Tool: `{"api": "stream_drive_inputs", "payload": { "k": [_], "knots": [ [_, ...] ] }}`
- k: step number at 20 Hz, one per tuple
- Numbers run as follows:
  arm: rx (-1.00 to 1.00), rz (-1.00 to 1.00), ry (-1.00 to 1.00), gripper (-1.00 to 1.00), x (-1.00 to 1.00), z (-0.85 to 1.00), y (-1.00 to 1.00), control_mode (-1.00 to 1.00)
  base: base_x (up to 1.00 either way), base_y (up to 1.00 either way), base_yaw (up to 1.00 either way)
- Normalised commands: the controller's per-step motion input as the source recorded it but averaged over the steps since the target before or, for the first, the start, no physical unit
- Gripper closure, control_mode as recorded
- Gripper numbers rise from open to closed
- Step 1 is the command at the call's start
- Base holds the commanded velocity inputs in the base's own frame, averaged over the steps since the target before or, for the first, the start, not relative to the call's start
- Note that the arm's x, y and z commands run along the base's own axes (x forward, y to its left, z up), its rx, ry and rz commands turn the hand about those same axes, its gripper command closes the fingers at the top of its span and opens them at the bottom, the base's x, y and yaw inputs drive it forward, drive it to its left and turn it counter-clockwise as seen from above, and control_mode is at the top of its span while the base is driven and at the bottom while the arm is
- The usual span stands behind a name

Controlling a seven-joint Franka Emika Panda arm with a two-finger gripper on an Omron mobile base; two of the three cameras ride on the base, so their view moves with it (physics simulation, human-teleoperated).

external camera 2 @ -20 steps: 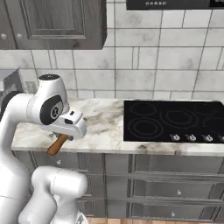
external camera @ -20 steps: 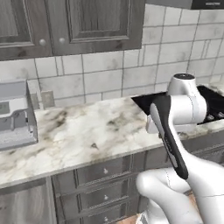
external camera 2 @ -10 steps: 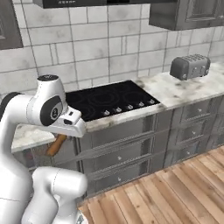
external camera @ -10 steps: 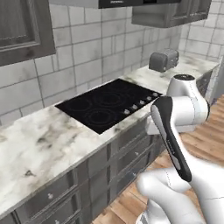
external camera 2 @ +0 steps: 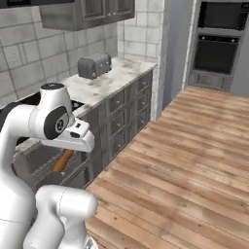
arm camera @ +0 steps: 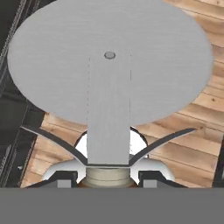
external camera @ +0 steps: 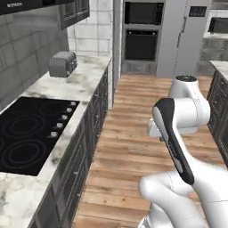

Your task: Take the pizza cutter from the drawer on the left and place it on the dining counter for cutting.

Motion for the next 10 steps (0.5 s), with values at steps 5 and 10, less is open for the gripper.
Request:
{"api": "stream_drive_inputs", "payload": {
  "k": [5,10],
  "knots": [
    [0.0,0.0,0.0,1.0,0.0,0.0,0.0,1.0,0.0,0.0,-0.99],
    [0.0,0.0,0.0,1.0,0.0,0.0,0.0,1.0,0.0,0.0,-1.0]
  ]
}}
